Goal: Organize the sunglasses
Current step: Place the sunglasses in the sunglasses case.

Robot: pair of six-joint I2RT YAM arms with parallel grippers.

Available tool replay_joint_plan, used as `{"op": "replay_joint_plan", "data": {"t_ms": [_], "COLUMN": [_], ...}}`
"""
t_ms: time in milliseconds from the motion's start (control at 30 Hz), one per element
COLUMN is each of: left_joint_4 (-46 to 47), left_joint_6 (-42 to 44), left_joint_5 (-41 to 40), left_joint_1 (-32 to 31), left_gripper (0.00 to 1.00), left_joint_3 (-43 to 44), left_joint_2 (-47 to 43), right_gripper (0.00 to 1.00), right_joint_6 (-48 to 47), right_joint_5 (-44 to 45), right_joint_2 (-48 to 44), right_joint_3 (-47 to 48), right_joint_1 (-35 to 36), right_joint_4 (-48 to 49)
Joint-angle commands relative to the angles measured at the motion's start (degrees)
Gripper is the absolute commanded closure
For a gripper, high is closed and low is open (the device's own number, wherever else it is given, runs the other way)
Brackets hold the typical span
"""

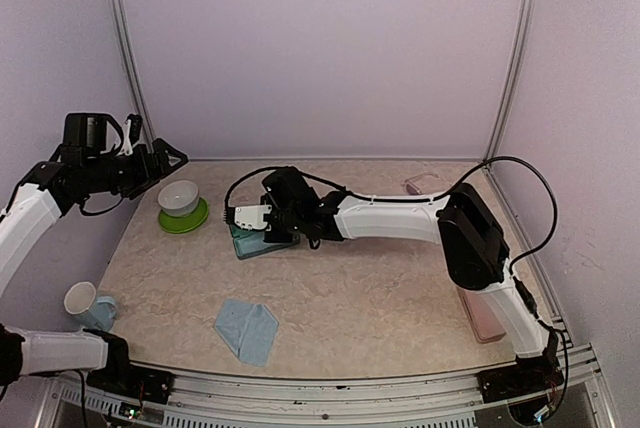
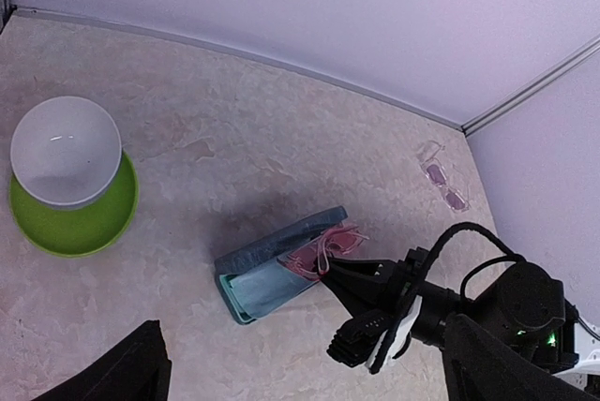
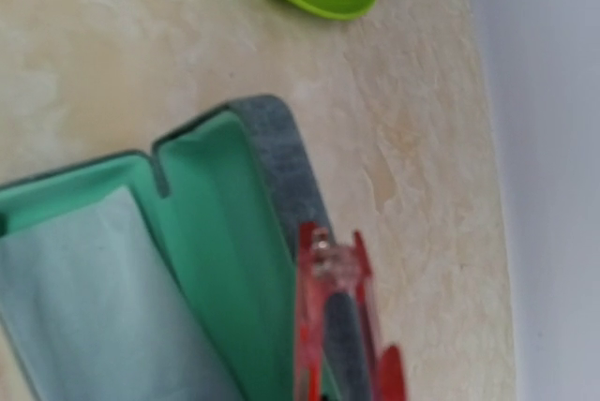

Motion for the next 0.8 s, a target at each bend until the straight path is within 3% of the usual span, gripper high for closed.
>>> {"op": "replay_joint_plan", "data": {"t_ms": [0, 767], "left_joint_4": [-0.71, -1.50], "left_joint_6": [-0.57, 0.42], "left_joint_5": [0.12, 1.58], "left_joint_1": [0.34, 0.33], "left_gripper": [0.01, 0.01], "left_joint_3": [-1.62, -0.38], "left_joint_2": [-2.01, 0.19], "right_gripper": [1.00, 1.00], "right_joint_6": [0.71, 3.63], "right_joint_5": [0.19, 1.18], "right_joint_2": [2.30, 7.92], "right_joint_3": [1.89, 4.94], "right_joint_1": [-0.35, 1.44], "right_joint_4": [1.57, 1.98]}}
